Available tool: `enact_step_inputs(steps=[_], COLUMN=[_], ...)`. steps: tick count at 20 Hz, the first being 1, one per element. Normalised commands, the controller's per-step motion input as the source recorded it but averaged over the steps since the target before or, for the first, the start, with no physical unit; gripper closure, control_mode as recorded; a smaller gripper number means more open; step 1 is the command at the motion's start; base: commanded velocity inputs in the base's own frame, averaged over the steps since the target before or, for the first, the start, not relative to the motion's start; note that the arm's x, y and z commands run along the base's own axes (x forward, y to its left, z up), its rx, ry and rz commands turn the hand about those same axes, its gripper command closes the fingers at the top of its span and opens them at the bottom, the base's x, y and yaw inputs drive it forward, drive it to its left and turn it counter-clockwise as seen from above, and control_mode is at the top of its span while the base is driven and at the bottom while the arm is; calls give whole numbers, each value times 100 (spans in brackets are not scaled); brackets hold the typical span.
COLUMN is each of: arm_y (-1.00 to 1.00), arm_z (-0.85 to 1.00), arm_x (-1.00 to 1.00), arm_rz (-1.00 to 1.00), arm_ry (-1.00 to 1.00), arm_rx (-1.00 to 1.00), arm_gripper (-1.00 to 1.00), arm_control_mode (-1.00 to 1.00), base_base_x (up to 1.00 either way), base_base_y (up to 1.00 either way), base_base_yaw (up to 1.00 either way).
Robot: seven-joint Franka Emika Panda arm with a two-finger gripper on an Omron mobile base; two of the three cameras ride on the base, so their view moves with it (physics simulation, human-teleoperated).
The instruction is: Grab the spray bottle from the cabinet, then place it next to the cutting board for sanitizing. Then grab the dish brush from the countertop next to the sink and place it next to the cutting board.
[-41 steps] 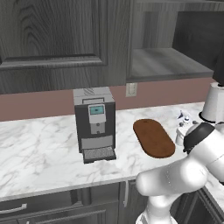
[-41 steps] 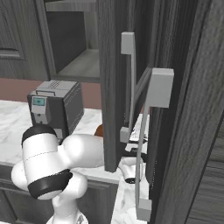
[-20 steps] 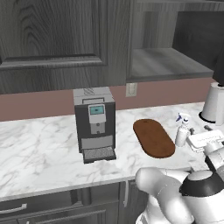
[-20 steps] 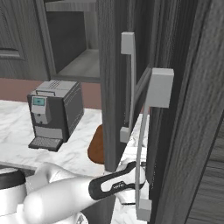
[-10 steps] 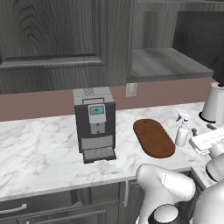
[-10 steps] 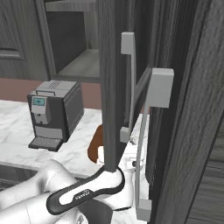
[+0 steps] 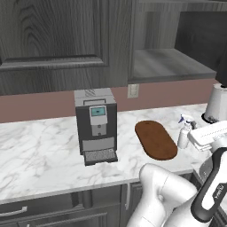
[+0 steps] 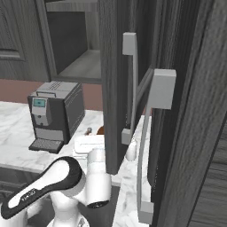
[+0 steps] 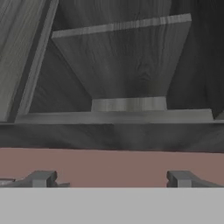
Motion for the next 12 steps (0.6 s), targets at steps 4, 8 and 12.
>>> enact_step_inputs(steps=[4,8,12], arm_y=[57,31,5], arm_z=[94,99,100], arm_x=[-47,-52,-55], arm_rz=[0,0,0], arm_ry=[4,3,5], arm_rx=[0,0,-1], arm_gripper=[-100,-100,-100], arm_control_mode=[-100,-100,-100], base_base_x=[0,0,0], base_base_y=[0,0,0], base_base_yaw=[0,0,0])
